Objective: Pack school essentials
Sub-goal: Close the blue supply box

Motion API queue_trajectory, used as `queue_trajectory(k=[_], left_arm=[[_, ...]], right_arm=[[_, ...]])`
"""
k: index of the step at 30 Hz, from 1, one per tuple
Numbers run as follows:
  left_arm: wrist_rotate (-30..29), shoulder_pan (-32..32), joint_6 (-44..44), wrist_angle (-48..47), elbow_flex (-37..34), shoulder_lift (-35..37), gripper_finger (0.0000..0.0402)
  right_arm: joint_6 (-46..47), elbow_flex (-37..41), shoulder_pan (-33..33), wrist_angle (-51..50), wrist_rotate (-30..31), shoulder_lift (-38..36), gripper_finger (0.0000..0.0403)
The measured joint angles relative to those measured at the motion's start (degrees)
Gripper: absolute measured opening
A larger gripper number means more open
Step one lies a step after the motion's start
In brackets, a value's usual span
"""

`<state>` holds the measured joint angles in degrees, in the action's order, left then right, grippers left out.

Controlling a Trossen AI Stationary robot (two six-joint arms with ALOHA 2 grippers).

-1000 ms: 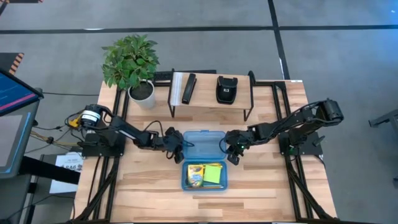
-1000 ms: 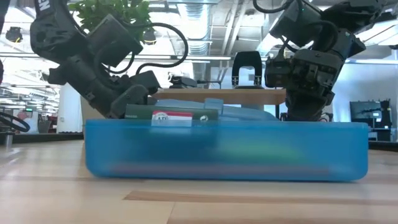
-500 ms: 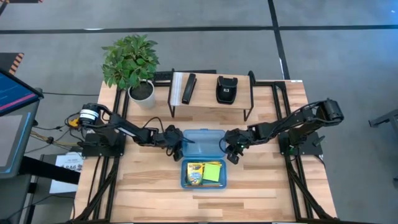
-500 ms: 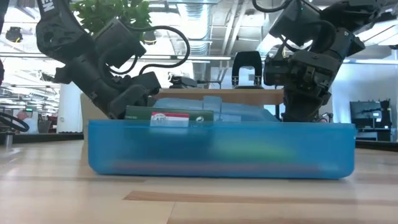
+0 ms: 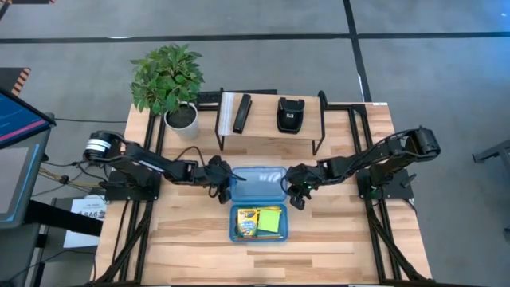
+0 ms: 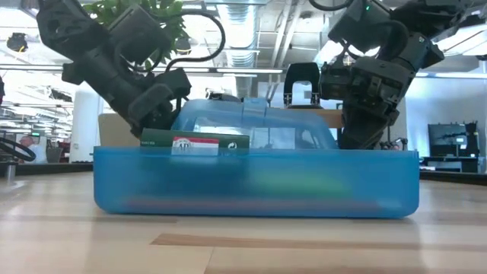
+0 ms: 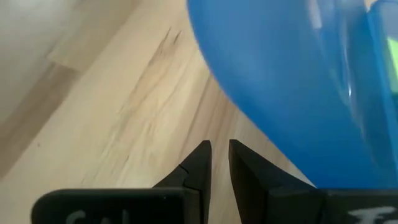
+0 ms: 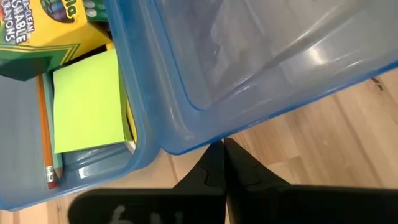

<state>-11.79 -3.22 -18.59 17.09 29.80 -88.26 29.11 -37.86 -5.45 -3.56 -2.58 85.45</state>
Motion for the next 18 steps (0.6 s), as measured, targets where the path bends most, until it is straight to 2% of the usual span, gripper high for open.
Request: queue_trajectory(k=[8,18], left_arm=[[-0.02,-0.04,1.49,-0.65,0.0,2.66,0.0043],[-0.76,-0.12,2.49,-4.66,0.0,7.5,0.0043]], right_arm=[[-2.75,-3.88,-0.04,-5.18,-0.32,0.0,0.0008],[-4.58,-9.0,-0.25,-12.38,2.82,0.0,0.0008]])
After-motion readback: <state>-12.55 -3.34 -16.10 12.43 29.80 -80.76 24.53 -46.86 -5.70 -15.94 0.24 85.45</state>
